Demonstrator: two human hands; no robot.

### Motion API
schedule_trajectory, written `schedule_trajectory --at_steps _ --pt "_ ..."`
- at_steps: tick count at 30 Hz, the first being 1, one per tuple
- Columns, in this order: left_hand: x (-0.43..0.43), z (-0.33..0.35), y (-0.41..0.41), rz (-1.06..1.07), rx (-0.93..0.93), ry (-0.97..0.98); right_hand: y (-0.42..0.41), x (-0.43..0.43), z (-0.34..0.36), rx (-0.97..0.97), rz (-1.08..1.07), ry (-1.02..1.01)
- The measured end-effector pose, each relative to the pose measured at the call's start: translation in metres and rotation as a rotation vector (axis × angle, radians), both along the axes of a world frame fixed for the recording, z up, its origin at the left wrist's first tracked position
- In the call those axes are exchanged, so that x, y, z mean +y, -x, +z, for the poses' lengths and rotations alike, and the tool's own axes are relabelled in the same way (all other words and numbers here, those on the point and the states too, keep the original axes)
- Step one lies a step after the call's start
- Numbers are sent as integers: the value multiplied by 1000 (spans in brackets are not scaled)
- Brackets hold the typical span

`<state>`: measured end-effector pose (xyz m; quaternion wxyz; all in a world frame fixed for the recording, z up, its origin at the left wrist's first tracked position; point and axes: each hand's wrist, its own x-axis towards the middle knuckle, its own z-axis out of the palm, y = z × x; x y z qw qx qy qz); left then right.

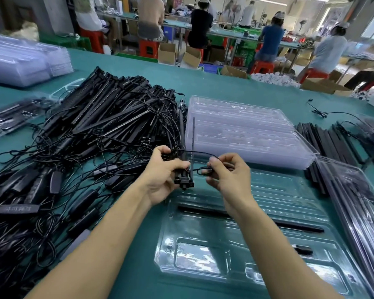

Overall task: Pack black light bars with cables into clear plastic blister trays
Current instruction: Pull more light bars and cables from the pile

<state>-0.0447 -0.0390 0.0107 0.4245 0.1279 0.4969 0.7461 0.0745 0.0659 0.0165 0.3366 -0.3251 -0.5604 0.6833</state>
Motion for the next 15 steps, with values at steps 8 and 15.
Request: schedule_trajectory --at_steps 8,15 --pt "-36 15 14 -77 413 334 45 14 14 -281 -98 -370" --pt "-72 4 1 31 298 240 45 34 24 -333 -81 -467"
